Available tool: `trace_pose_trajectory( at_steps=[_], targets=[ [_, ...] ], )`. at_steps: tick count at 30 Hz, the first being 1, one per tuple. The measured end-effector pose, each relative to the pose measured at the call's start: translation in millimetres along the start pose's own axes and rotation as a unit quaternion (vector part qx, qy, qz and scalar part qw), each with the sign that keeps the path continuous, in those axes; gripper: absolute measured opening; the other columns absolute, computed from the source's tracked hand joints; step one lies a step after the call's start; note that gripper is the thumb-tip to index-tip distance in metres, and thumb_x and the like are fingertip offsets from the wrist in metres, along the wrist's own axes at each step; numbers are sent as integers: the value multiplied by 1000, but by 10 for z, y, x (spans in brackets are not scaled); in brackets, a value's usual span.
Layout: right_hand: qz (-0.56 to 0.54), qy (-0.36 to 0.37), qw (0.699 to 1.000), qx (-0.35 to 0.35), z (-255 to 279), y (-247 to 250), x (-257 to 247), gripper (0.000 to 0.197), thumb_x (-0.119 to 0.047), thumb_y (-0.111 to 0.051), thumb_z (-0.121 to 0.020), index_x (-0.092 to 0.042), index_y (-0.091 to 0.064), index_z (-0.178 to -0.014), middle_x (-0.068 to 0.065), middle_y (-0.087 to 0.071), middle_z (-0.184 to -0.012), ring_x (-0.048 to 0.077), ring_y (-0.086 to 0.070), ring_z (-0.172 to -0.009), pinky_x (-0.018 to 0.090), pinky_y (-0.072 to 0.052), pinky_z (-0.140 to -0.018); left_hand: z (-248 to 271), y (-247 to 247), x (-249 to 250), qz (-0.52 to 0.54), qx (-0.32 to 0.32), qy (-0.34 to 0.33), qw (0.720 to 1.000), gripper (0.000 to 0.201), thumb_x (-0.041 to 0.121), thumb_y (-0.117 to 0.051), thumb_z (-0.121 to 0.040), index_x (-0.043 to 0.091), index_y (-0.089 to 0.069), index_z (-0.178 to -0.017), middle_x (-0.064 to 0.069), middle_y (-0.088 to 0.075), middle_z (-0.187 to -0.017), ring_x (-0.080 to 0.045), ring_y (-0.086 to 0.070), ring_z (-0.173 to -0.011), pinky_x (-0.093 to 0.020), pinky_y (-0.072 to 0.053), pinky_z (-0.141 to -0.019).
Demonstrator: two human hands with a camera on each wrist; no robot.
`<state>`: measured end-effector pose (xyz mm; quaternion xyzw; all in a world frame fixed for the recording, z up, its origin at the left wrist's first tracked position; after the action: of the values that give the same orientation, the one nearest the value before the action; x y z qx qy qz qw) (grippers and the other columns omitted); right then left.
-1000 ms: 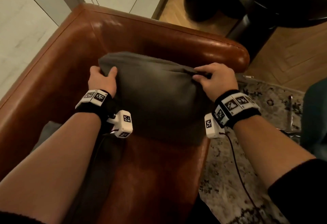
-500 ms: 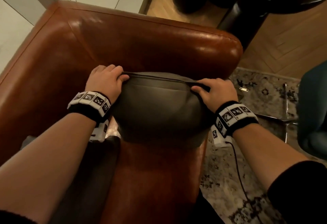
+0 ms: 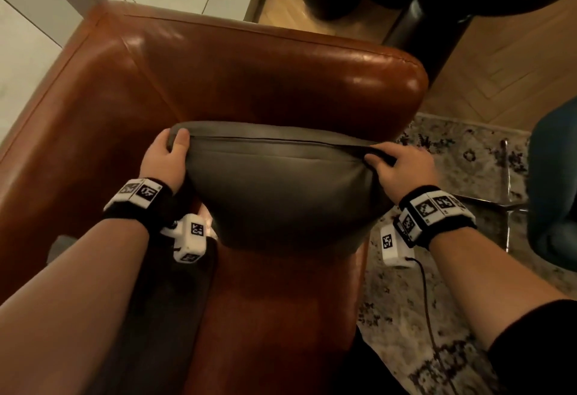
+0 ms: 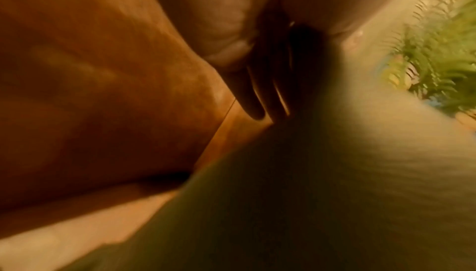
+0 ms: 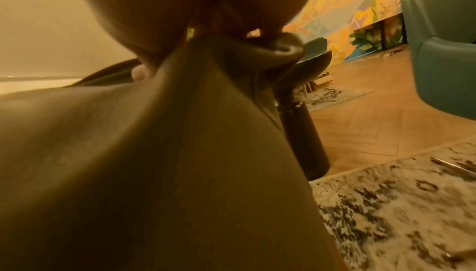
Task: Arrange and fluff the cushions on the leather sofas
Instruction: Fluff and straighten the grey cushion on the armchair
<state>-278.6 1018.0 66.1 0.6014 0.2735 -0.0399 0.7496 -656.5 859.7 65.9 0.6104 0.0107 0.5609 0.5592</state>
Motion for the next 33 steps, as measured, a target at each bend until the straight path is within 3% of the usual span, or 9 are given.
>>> trace_pose_trajectory(
  at_steps=[3, 6, 9, 12, 17, 20, 23, 29, 33],
  targets=[
    [-15, 9, 997, 74, -85, 129, -156, 27, -45, -60, -87, -29, -73, -105, 6, -73, -96, 29, -64, -98, 50, -44, -97, -87, 66, 79, 40, 64, -6, 997, 41, 47, -43, -98, 7, -54, -94, -1, -50, -78, -22, -49, -81, -33, -32, -71],
    [-10, 11, 999, 45, -199, 220, -274, 30, -45, -59, -90, -29, -70, -113, 2, -63, -94, 31, -56, -105, 48, -40, -100, -175, 153, 126, 53, 101, 14, 993, 43, 53, -44, -95, 12, -51, -82, 1, -45, -71, -22, -47, -78, -33, -32, -69],
    [-47, -5, 997, 55, -97, 207, -93, 40, -46, -46, -96, -29, -58, -130, -1, -62, -116, 28, -48, -121, 41, -34, -106, -112, 177, -14, 64, 85, 76, 991, 46, 57, -29, -97, 24, -59, -105, -7, -60, -105, -24, -53, -103, -33, -37, -88],
    [-231, -193, 952, 60, 283, -86, 453, 43, -31, -33, -104, -19, -42, -144, 6, -48, -144, 23, -42, -133, 27, -29, -107, 36, 176, -426, 32, 57, 133, 989, 47, 39, -35, -99, 18, -46, -140, -15, -50, -140, -35, -47, -128, -39, -35, -107],
    [-363, -236, 901, -30, 498, -687, 409, 38, -22, -47, -101, -22, -48, -138, -3, -58, -128, 16, -55, -117, 35, -44, -101, 156, -97, -495, 37, 2, 41, 998, 48, 16, -35, -100, 26, -36, -146, -1, -43, -150, -24, -40, -137, -26, -34, -103],
    [-476, -260, 839, 36, 368, -649, 239, 49, -16, -49, -99, -25, -38, -146, -8, -58, -123, 14, -58, -113, 30, -50, -93, 91, -91, -401, 152, 21, 40, 987, 22, 31, -43, -98, 43, -59, -107, 12, -65, -109, -24, -57, -119, -34, -42, -92],
    [-445, -268, 850, 89, 342, -595, 198, 42, -11, -50, -98, -17, -47, -140, -2, -58, -117, 16, -56, -112, 16, -46, -88, 14, -25, -394, 176, 61, 20, 982, 25, 28, -54, -95, 30, -51, -71, 13, -59, -67, -8, -58, -67, -30, -48, -67],
    [-419, -277, 850, 158, 270, -455, 285, 34, -10, -62, -92, -10, -62, -125, 2, -63, -107, 13, -59, -102, 14, -47, -76, -164, 207, -541, 145, 150, 79, 975, 30, 37, -62, -84, 29, -40, -66, 7, -46, -66, -14, -44, -58, -38, -41, -65],
    [-439, -258, 847, 153, 262, -445, 312, 35, -15, -59, -94, -12, -60, -128, 2, -64, -113, 13, -60, -107, 23, -48, -91, -192, 167, -514, 128, 124, 53, 982, 9, 32, -59, -91, 25, -54, -88, 5, -58, -85, -13, -54, -76, -32, -44, -77]
  ],
)
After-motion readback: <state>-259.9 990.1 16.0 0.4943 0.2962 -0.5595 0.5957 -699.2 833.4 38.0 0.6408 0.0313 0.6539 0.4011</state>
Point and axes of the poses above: each hand's wrist, its own z-axis away from the middle knuckle, its own y-axis out of the back of the hand, x = y × z, the point moved 5 cm from there along -z, towards the middle knuckle
